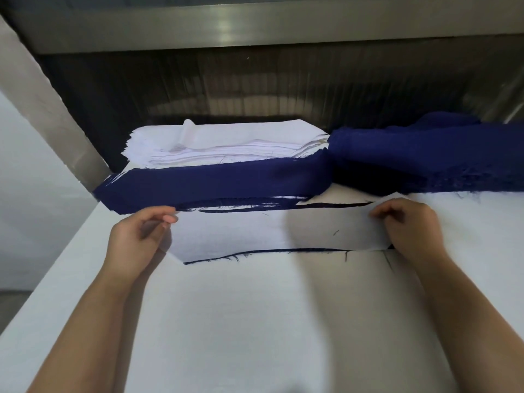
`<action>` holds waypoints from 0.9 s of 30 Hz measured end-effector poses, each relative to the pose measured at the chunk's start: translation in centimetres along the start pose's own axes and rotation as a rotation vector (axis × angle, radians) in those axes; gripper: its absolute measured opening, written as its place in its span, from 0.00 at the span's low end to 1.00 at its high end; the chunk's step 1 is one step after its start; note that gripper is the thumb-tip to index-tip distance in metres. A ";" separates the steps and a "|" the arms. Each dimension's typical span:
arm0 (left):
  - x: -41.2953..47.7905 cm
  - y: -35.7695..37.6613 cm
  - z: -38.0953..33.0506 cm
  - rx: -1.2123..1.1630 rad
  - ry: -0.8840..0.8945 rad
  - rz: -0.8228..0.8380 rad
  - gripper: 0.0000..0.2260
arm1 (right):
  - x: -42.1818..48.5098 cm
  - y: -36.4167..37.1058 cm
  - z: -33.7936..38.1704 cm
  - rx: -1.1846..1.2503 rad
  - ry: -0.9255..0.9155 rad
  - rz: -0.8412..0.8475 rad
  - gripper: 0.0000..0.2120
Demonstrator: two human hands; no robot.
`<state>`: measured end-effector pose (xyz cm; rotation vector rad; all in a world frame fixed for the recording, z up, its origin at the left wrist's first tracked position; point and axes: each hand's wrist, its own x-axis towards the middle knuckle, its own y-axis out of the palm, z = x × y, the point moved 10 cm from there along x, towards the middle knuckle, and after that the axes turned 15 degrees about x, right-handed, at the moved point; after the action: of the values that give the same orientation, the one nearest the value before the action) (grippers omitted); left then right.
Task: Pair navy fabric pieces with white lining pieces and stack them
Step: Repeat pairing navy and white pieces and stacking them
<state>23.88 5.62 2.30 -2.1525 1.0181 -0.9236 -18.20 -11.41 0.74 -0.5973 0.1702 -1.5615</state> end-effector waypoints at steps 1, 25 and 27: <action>0.0 0.1 0.1 0.009 -0.002 0.001 0.13 | 0.0 0.1 0.0 -0.009 -0.002 0.008 0.18; 0.5 0.9 0.7 0.159 0.016 0.046 0.12 | -0.1 -0.5 0.8 -0.135 -0.040 0.002 0.17; 0.5 0.9 0.7 0.159 0.016 0.040 0.13 | -0.1 -0.4 0.8 -0.138 -0.034 0.009 0.17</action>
<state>24.24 4.90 1.43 -1.9896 0.9585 -0.9703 -18.19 -11.11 1.60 -0.7300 0.2555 -1.5384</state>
